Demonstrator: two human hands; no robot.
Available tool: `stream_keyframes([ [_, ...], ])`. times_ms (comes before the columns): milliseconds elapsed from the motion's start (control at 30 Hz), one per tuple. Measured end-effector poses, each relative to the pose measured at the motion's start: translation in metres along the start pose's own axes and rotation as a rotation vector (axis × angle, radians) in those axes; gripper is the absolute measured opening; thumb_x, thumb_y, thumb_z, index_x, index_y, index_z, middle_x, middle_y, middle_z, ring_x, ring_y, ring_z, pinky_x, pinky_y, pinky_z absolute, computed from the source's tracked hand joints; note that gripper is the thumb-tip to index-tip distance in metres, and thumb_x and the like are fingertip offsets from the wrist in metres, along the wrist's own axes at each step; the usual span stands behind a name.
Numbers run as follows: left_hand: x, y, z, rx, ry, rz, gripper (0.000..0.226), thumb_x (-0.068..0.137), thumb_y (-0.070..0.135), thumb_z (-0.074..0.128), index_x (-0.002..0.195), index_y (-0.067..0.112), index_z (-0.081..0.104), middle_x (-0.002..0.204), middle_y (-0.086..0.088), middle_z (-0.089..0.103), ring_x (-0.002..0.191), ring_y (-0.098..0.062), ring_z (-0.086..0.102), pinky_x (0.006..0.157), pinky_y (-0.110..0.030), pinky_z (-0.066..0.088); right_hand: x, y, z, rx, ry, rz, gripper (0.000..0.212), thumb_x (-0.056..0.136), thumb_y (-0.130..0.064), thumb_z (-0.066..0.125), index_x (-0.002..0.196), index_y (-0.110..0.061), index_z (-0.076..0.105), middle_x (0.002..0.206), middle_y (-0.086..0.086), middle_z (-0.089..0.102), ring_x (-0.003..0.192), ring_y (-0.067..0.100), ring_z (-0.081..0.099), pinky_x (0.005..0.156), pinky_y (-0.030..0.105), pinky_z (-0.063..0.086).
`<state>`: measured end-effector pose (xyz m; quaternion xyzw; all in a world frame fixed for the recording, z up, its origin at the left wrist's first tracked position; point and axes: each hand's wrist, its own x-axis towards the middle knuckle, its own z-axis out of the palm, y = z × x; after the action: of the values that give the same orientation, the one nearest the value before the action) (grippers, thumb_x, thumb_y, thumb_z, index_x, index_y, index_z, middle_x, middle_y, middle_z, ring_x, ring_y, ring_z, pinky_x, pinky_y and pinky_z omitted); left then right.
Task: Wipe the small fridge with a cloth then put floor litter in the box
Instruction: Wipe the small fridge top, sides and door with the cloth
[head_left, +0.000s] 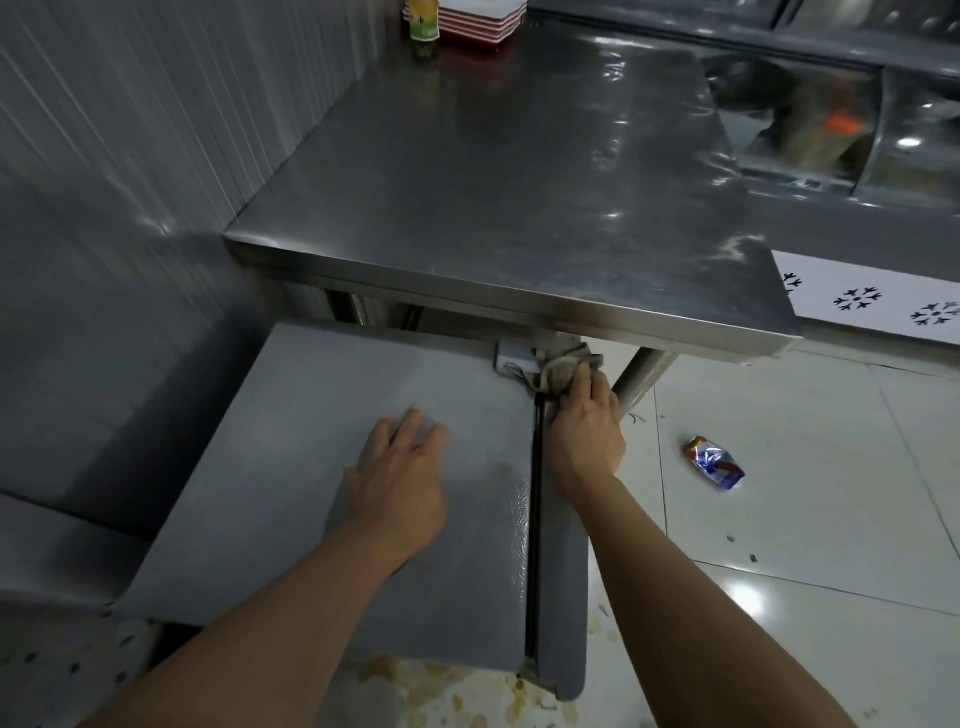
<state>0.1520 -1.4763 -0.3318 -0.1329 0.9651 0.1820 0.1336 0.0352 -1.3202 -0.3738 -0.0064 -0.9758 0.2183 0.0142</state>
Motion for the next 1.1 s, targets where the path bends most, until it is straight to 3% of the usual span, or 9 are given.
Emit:
stream_keyframes([
  [133,0.001,0.001,0.004,0.0,0.003,-0.013,0.058,0.087,0.003,0.038,0.136,0.031,0.028,0.157,0.006,-0.002,0.143,-0.025,-0.001,0.105,-0.059,0.029,0.015,-0.003,-0.004,-0.046,-0.082,-0.061,0.063,0.09,-0.012,0.039,0.148,-0.02,0.017,0.152,0.005,0.021,0.135,0.03,0.026,0.097,0.044,0.04],
  [333,0.006,-0.003,0.008,0.003,-0.02,-0.028,0.061,0.086,0.002,0.039,0.138,0.032,0.026,0.157,0.007,-0.002,0.144,-0.025,-0.003,0.107,-0.06,0.025,0.011,-0.002,-0.01,0.0,-0.136,-0.109,0.062,0.088,-0.012,0.04,0.147,-0.021,0.02,0.152,0.007,0.021,0.127,0.037,0.035,0.097,0.045,0.038],
  [533,0.007,-0.013,0.008,0.0,-0.092,0.0,0.066,0.089,0.01,0.04,0.145,0.036,0.016,0.158,0.01,-0.006,0.144,-0.02,-0.003,0.112,-0.049,0.022,-0.068,0.018,-0.016,-0.003,-0.125,-0.224,0.052,0.096,-0.023,0.038,0.147,-0.023,0.025,0.157,-0.003,0.012,0.143,0.027,0.016,0.107,0.045,0.038],
  [667,-0.02,-0.01,0.012,0.077,-0.095,0.025,0.066,0.091,0.019,0.041,0.147,0.039,0.011,0.158,0.009,-0.005,0.144,-0.021,-0.001,0.111,-0.049,0.019,-0.116,0.032,-0.022,-0.033,-0.165,-0.26,0.052,0.098,-0.024,0.032,0.148,-0.018,0.023,0.158,0.002,0.01,0.144,0.025,0.012,0.108,0.04,0.039],
  [900,-0.058,0.004,0.027,0.155,0.021,0.107,0.06,0.095,0.031,0.039,0.148,0.034,0.013,0.159,0.006,0.0,0.144,-0.021,0.005,0.113,-0.046,0.014,-0.052,0.019,-0.022,0.026,-0.291,-0.202,0.058,0.097,-0.019,0.034,0.151,-0.019,0.012,0.159,0.005,-0.001,0.145,0.03,0.008,0.116,0.046,0.022],
  [1000,-0.058,0.001,0.029,0.11,0.004,0.116,0.059,0.095,0.03,0.039,0.148,0.033,0.013,0.159,0.006,-0.001,0.144,-0.022,0.003,0.115,-0.045,0.014,-0.082,0.024,-0.018,-0.106,-0.205,-0.252,0.056,0.097,-0.022,0.033,0.151,-0.018,0.016,0.159,0.003,0.006,0.146,0.028,0.002,0.118,0.045,0.014],
  [1100,-0.056,0.0,0.03,0.09,-0.005,0.11,0.06,0.094,0.029,0.041,0.148,0.034,0.014,0.159,0.007,0.0,0.144,-0.022,0.003,0.114,-0.043,0.014,-0.155,0.034,-0.022,-0.145,-0.119,-0.377,0.053,0.095,-0.025,0.034,0.147,-0.018,0.028,0.156,0.001,0.022,0.146,0.026,0.011,0.116,0.045,0.019],
])
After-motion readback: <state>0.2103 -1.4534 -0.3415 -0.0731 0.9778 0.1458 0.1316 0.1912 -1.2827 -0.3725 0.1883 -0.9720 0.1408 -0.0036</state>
